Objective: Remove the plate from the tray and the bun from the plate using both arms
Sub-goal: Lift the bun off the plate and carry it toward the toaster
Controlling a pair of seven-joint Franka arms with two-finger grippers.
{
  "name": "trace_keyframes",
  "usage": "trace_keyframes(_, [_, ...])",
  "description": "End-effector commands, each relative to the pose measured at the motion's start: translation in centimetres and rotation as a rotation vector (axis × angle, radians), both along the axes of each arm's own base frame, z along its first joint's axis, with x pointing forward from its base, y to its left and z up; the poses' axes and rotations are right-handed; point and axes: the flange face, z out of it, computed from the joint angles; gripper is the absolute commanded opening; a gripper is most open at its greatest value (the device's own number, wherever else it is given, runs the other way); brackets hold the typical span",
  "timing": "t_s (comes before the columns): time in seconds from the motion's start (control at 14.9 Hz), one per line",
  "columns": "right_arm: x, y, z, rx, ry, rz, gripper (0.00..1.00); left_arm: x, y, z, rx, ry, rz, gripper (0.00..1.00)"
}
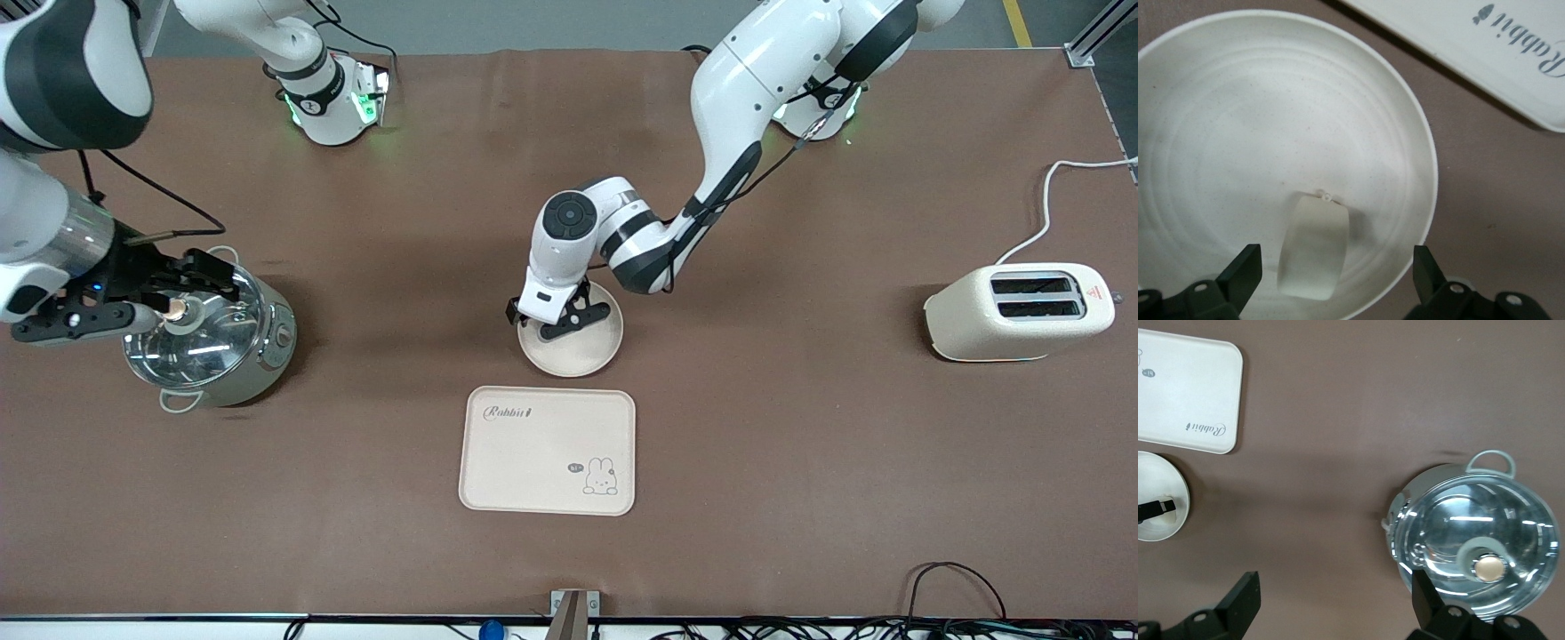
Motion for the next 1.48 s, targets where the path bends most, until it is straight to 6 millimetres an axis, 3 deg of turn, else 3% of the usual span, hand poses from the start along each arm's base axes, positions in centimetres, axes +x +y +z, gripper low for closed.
trace_keyframes(0.0, [-1.5,-4.4,3.3,0.015,-0.042,0.003,1.0,0.0,-0.1,-0.7,0.022,-0.029,-0.006,0.99])
trace_keyframes(0.07, [-2.1,-5.3,4.3,0.024,-0.059,-0.003,1.0,-0.1,0.0,-0.9,0.027,-0.026,-0.008,0.95])
trace_keyframes(0.27, [-4.2,-5.6,7.1,-0.011,-0.079,0.001,1.0,-0.2,0.2,-1.2,0.04,-0.035,-0.033,0.38])
trace_keyframes(0.4, [-5.1,-6.2,8.2,-0.029,-0.087,-0.004,1.0,-0.1,0.4,-1.2,0.049,-0.04,-0.035,0.18])
trace_keyframes(0.54, [-5.9,-6.9,8.4,-0.027,-0.058,-0.015,1.0,-0.3,0.3,-0.9,0.052,-0.039,-0.036,0.04])
trace_keyframes(0.67, [-5.9,-6.5,8.9,-0.033,-0.069,-0.008,1.0,0.1,1.3,-0.1,0.109,-0.018,-0.031,0.0])
trace_keyframes(0.81, [-6.0,-6.4,9.2,-0.03,-0.075,-0.019,1.0,0.6,2.7,4.7,0.211,-0.012,-0.11,0.0])
trace_keyframes(0.94, [-6.1,-5.3,9.3,-0.033,-0.073,-0.028,1.0,3.7,7.2,10.2,0.286,-0.004,-0.22,0.0])
trace_keyframes(1.08, [-6.5,-4.7,9.5,-0.031,-0.066,-0.039,1.0,8.3,13.9,14.4,0.301,0.014,-0.333,0.0])
trace_keyframes(1.28, [-6.9,-4.0,9.1,-0.034,-0.031,-0.048,1.0,14.4,25.4,14.5,0.273,0.059,-0.472,0.0])
trace_keyframes(1.41, [-7.4,-3.9,9.6,-0.045,-0.034,-0.067,1.0,17.0,32.5,12.4,0.231,0.051,-0.533,0.01])
